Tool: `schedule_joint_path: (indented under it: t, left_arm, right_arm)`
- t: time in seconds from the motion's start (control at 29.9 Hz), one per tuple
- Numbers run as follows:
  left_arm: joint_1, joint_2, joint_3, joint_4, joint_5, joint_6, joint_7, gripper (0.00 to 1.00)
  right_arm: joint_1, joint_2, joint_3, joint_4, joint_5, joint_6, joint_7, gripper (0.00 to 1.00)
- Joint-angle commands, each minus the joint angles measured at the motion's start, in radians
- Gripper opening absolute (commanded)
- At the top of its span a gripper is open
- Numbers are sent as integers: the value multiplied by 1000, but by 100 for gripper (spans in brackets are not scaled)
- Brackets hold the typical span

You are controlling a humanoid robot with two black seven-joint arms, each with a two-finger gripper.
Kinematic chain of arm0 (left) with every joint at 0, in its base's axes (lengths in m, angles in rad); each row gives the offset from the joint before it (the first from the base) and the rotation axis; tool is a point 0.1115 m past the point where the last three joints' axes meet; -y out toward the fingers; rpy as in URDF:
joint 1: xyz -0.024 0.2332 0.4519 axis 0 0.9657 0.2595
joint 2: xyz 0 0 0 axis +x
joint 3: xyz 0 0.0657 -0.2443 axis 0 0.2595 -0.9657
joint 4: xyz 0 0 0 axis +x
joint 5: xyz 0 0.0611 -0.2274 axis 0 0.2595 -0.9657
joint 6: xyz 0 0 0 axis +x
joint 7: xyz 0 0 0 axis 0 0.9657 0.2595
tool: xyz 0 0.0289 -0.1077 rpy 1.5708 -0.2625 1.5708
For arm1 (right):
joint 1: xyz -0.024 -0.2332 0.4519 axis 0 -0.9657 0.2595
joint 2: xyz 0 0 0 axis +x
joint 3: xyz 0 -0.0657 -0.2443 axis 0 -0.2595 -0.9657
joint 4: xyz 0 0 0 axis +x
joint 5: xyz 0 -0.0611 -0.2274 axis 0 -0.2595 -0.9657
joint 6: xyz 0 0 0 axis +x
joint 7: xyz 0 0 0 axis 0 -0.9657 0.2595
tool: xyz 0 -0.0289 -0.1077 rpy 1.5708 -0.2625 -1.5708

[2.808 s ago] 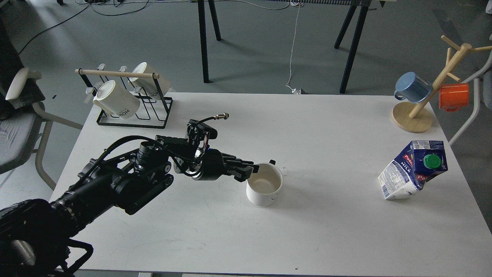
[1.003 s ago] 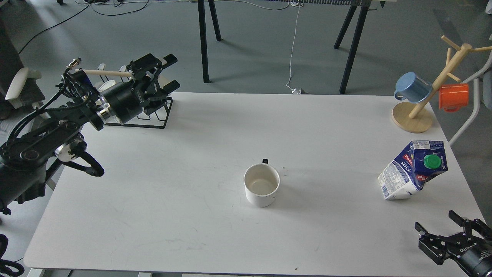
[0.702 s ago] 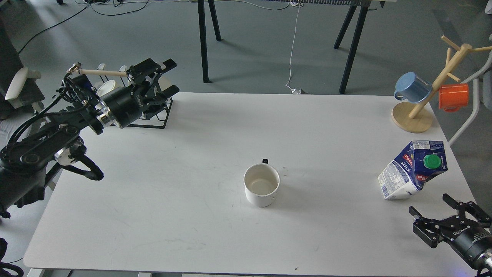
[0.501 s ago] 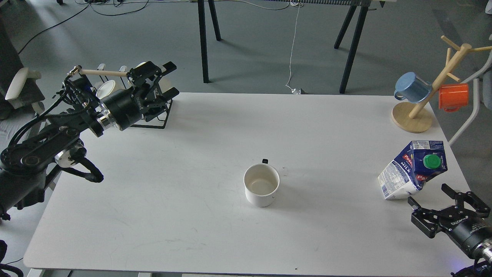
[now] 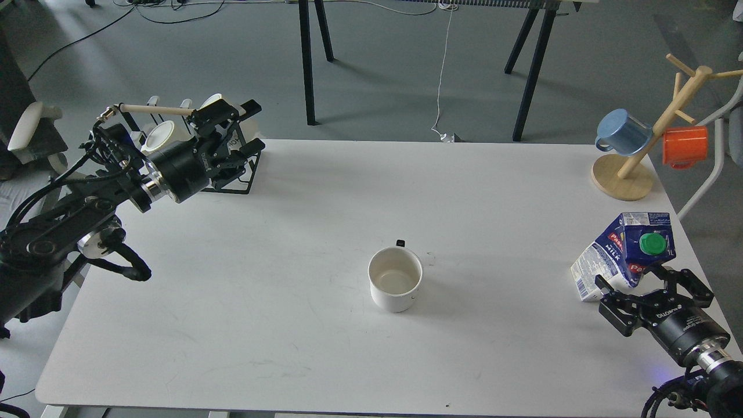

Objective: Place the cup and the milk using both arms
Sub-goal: 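Reach the right gripper to the milk carton and grasp its base, then slide the milk carton with the right gripper next to the white mug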

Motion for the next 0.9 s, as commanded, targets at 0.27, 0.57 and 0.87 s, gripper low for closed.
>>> schedule_joint_path:
  t: [0.27,0.57,0.87]
  left_arm:
    - [17,-1,0,6,0,0,0,89]
    - [25,-3,0,6,0,0,0,89]
    - [26,-3,0,6,0,0,0,89]
  right_arm:
    - [6,51,15,-1,2,0,18,67]
    - [8,59,16,13,3,0,18,42]
    - [9,98,25,91,0,0,18,42]
